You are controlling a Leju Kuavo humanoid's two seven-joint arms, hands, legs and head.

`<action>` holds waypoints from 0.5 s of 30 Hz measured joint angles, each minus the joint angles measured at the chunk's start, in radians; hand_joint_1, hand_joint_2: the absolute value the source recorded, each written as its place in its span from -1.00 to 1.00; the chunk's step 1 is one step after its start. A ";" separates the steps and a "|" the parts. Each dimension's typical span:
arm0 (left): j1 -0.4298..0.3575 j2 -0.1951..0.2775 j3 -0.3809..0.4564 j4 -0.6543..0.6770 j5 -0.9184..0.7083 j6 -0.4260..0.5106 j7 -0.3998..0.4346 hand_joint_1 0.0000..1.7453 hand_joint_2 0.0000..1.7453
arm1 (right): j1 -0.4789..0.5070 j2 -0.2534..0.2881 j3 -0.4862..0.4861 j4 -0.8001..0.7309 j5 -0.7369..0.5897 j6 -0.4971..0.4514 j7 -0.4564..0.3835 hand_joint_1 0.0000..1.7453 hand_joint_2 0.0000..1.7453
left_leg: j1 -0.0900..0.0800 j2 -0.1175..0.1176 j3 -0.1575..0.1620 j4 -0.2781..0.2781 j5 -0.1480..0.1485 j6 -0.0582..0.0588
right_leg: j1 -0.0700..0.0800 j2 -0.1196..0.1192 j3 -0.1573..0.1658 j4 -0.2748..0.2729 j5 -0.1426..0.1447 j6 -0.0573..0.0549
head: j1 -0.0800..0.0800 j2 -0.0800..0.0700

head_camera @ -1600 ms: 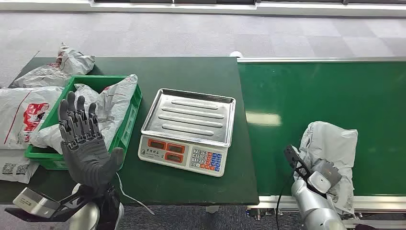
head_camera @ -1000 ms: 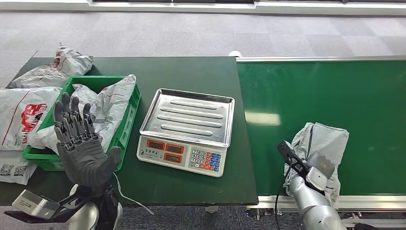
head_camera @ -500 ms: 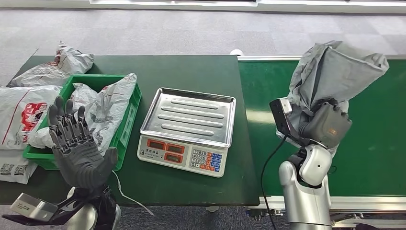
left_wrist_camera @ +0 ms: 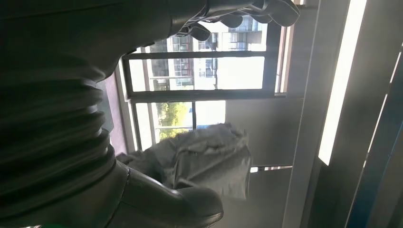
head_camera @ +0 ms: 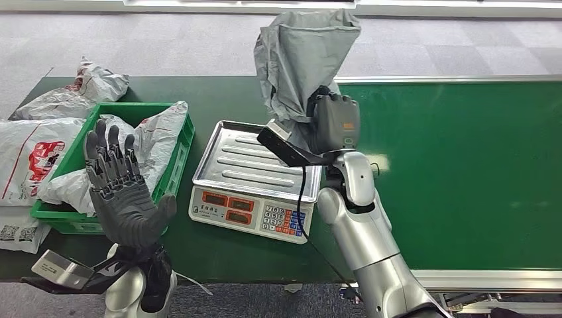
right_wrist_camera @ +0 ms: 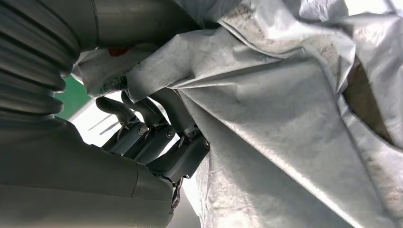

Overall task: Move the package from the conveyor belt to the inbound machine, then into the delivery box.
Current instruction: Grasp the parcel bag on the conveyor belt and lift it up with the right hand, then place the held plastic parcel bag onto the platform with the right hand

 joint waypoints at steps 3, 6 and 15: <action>-0.020 0.003 -0.011 0.018 0.008 0.010 -0.002 -1.00 1.00 | -0.063 0.029 0.102 0.111 -0.072 -0.002 0.018 1.00 1.00 | 0.000 0.000 0.000 0.000 0.000 0.000 | 0.000 0.000 -0.001 0.000 0.000 0.000 | 0.000 0.000; -0.026 0.008 -0.021 0.026 0.015 0.023 -0.003 -1.00 1.00 | -0.100 0.044 0.186 0.181 -0.141 -0.005 0.017 1.00 1.00 | 0.000 -0.001 -0.001 0.000 0.000 0.000 | 0.000 0.000 -0.001 0.000 0.000 -0.001 | 0.000 0.000; -0.027 0.014 -0.022 0.028 0.016 0.036 -0.003 -1.00 1.00 | -0.153 0.053 0.304 0.302 -0.196 -0.045 0.043 0.00 1.00 | 0.000 -0.001 -0.001 0.000 0.000 0.000 | -0.001 -0.001 -0.001 0.000 0.000 0.000 | 0.000 0.000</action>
